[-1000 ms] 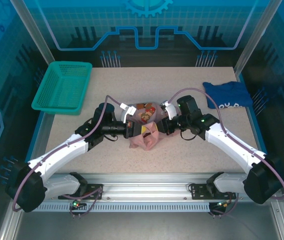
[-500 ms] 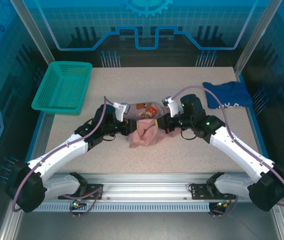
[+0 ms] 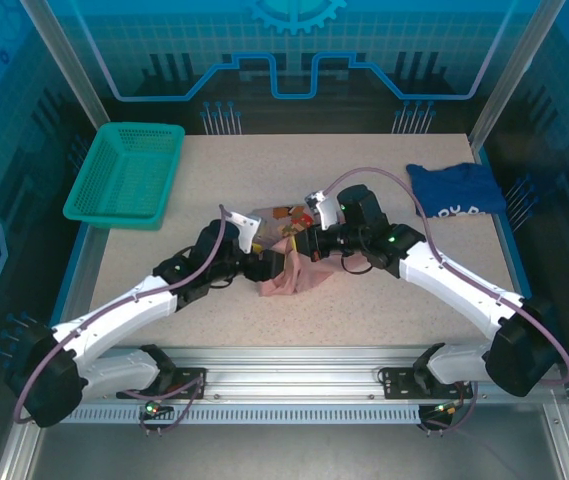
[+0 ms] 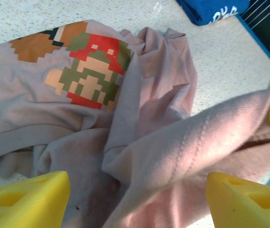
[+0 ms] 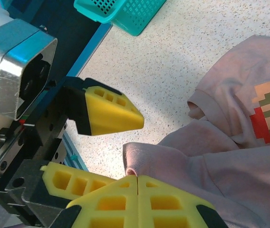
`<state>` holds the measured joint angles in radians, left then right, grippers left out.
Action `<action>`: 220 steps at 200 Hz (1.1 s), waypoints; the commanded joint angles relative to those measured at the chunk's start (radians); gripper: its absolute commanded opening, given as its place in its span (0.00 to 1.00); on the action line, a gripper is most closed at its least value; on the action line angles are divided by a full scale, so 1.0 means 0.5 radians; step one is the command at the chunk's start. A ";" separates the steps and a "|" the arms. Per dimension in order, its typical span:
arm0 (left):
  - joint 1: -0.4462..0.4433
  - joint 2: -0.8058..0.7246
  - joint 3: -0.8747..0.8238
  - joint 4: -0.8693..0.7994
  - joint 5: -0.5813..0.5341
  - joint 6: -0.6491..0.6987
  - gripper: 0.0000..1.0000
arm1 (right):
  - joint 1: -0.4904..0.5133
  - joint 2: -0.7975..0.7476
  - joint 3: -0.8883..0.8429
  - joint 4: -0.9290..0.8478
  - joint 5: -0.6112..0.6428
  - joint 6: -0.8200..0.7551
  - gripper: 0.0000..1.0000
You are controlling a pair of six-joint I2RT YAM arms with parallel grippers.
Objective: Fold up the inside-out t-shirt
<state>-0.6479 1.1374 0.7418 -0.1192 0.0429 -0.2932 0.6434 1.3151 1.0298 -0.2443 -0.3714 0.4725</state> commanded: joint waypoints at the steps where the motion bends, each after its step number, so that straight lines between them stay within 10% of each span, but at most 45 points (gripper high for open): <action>1: -0.035 0.086 0.123 0.012 -0.100 0.100 0.78 | 0.030 0.011 0.073 0.074 -0.003 0.038 0.00; 72: -0.043 0.235 0.228 0.111 -0.417 0.051 0.73 | 0.028 -0.012 0.042 0.054 0.017 0.031 0.00; 156: -0.044 0.156 0.190 -0.071 -0.596 0.088 0.25 | 0.033 -0.008 0.091 -0.033 0.192 0.027 0.00; 189: -0.039 0.091 0.130 -0.063 -0.357 0.130 0.04 | 0.032 -0.029 0.096 -0.048 0.270 0.011 0.00; 220: 0.006 -0.038 0.037 0.113 0.348 0.097 0.00 | 0.030 -0.052 0.160 -0.197 0.502 -0.150 0.00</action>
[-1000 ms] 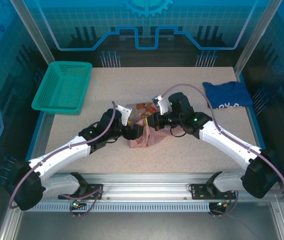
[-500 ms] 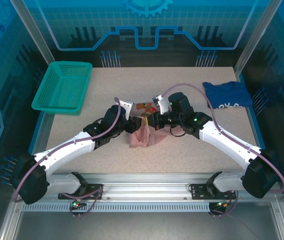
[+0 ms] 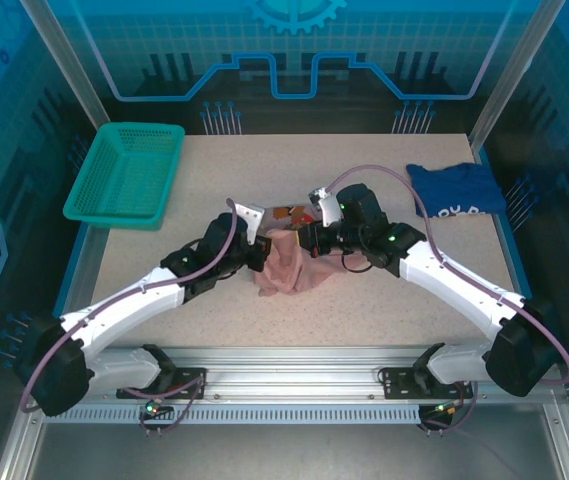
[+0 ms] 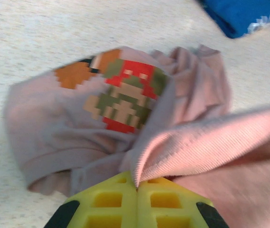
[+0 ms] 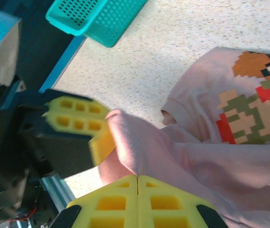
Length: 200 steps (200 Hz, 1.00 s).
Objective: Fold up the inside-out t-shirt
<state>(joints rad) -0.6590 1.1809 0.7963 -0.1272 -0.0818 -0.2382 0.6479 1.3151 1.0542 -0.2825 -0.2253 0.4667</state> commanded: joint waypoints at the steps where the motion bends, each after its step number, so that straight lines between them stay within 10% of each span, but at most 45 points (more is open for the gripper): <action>1: 0.030 -0.129 -0.076 0.138 0.624 -0.017 0.00 | 0.020 -0.050 0.113 -0.128 0.221 -0.148 0.00; 36: 0.042 -0.181 -0.148 0.570 1.424 -0.265 0.00 | -0.059 -0.046 0.143 -0.296 0.338 -0.355 0.00; 68: 0.043 -0.183 -0.171 0.755 1.665 -0.370 0.00 | -0.174 -0.070 0.138 -0.388 0.125 -0.461 0.00; 200: 0.533 -0.117 -0.406 0.414 0.640 -0.473 0.06 | -0.045 0.208 -0.068 0.303 -0.469 -0.028 0.00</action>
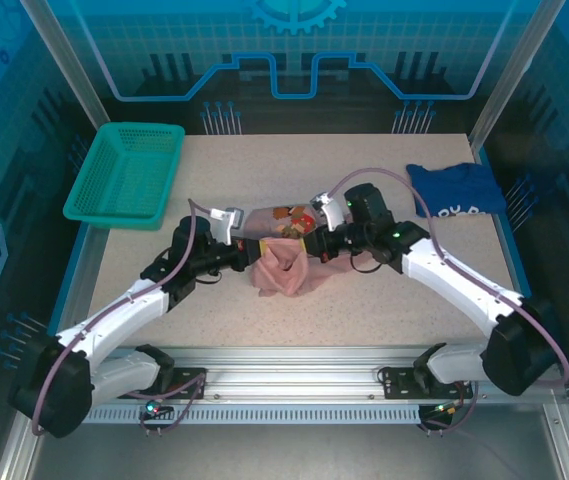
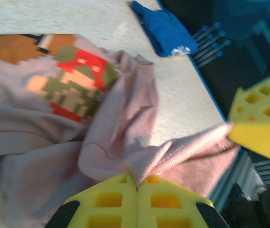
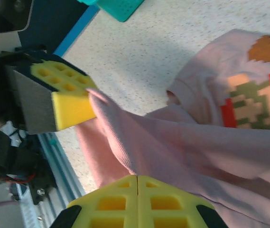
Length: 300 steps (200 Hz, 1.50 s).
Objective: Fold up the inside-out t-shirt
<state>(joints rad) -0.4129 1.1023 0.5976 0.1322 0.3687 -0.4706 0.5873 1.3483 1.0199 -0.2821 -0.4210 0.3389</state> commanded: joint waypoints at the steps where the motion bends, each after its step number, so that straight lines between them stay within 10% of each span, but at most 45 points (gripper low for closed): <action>1: 0.040 0.041 -0.008 -0.111 -0.271 -0.009 0.06 | 0.082 0.154 0.004 0.313 -0.072 0.246 0.00; 83: -0.176 -0.168 0.040 -0.690 -0.882 0.076 0.52 | 0.154 0.456 0.127 0.601 -0.032 0.531 0.00; 138: -0.379 0.025 0.149 -0.613 -0.749 0.014 0.38 | 0.122 0.440 0.119 0.580 -0.026 0.511 0.00; 256: -0.390 0.520 0.296 -0.510 -0.695 0.239 0.43 | 0.048 0.365 0.070 0.545 -0.017 0.479 0.00; 300: -0.391 0.512 0.271 -0.472 -0.647 0.253 0.22 | 0.020 0.352 0.060 0.540 -0.013 0.473 0.00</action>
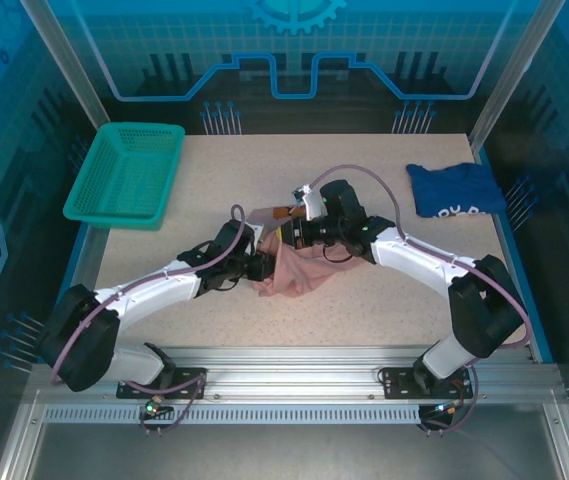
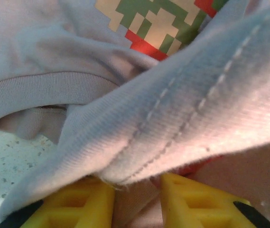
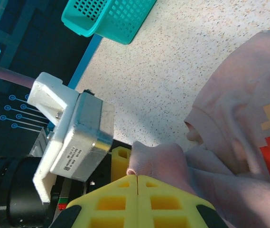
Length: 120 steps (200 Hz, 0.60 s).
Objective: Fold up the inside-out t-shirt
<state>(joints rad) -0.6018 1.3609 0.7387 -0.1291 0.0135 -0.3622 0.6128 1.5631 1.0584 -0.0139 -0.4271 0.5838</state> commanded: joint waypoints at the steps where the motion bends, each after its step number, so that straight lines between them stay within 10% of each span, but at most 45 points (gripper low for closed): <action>1: -0.014 -0.008 -0.011 0.053 0.066 0.035 0.21 | -0.031 -0.077 -0.018 0.003 0.000 -0.017 0.00; 43: -0.011 -0.110 -0.016 0.046 0.126 0.067 0.00 | -0.056 -0.104 -0.028 -0.027 0.015 -0.037 0.00; 120: 0.057 -0.798 -0.118 0.059 0.324 0.058 0.00 | -0.216 -0.298 0.091 -0.509 0.186 -0.364 0.00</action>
<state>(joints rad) -0.5949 1.0695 0.7071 -0.1219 0.1085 -0.3370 0.5327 1.4612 1.0569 -0.1337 -0.3740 0.4973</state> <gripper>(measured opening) 0.045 0.046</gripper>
